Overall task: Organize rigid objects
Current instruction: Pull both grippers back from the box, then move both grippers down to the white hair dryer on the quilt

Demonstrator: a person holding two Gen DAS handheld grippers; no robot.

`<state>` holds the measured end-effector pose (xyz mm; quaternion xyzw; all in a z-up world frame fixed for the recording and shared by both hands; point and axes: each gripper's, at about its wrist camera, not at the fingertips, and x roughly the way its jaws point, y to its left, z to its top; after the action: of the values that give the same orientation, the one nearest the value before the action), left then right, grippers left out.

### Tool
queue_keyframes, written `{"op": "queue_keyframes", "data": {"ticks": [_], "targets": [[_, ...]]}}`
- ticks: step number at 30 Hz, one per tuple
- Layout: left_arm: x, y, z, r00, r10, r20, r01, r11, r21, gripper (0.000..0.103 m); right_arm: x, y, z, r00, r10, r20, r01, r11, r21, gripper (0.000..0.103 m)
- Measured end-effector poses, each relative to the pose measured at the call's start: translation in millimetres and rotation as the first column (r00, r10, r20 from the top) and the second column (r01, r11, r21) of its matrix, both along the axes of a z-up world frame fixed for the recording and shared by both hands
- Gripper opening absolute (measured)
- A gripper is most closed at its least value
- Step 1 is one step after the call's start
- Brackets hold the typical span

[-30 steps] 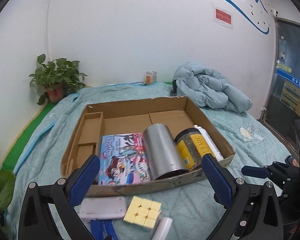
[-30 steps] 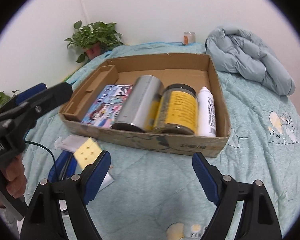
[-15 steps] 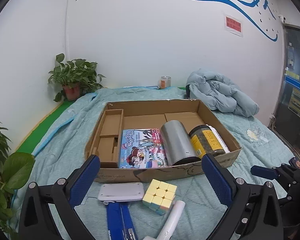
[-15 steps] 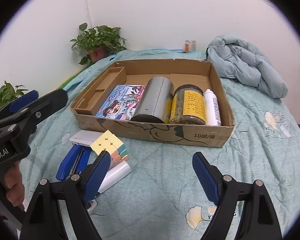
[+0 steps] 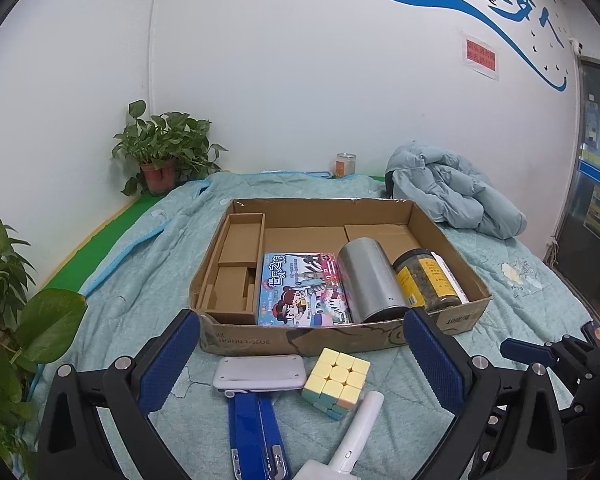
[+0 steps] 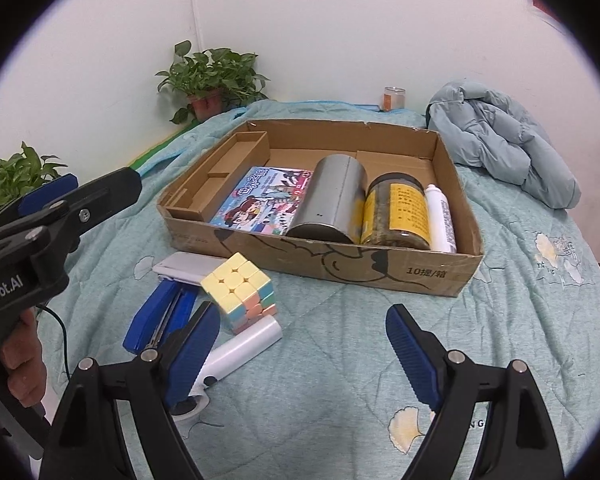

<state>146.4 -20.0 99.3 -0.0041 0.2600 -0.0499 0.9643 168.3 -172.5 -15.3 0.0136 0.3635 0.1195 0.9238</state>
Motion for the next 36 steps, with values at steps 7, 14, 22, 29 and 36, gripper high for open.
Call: {"op": "queue_keyframes", "data": {"ticks": [7, 14, 22, 29, 36], "targets": [[-3, 11, -13, 1.0, 0.021, -0.012, -0.021, 1.0, -0.009, 0.102, -4, 7, -2, 1.0, 0.006, 0.014, -0.006, 1.0, -0.007, 0.085], [-1, 24, -40, 0.997, 0.013, -0.081, -0.015, 0.999, -0.028, 0.102, -8, 18, -11, 0.999, 0.031, 0.018, -0.031, 0.999, -0.009, 0.085], [1, 40, -77, 0.981, -0.023, -0.194, 0.015, 0.999, -0.04, 0.102, -17, 33, -34, 0.997, 0.076, -0.022, -0.076, 0.997, 0.023, 0.085], [9, 53, -105, 0.95, -0.094, -0.297, 0.063, 0.992, -0.109, 0.102, -30, 45, -48, 0.989, 0.142, -0.029, -0.141, 0.989, 0.045, 0.085], [26, 54, -140, 0.893, -0.186, -0.41, 0.099, 0.97, -0.224, 0.102, -27, 56, -67, 0.985, 0.15, -0.086, -0.147, 0.988, 0.036, 0.087]]}}
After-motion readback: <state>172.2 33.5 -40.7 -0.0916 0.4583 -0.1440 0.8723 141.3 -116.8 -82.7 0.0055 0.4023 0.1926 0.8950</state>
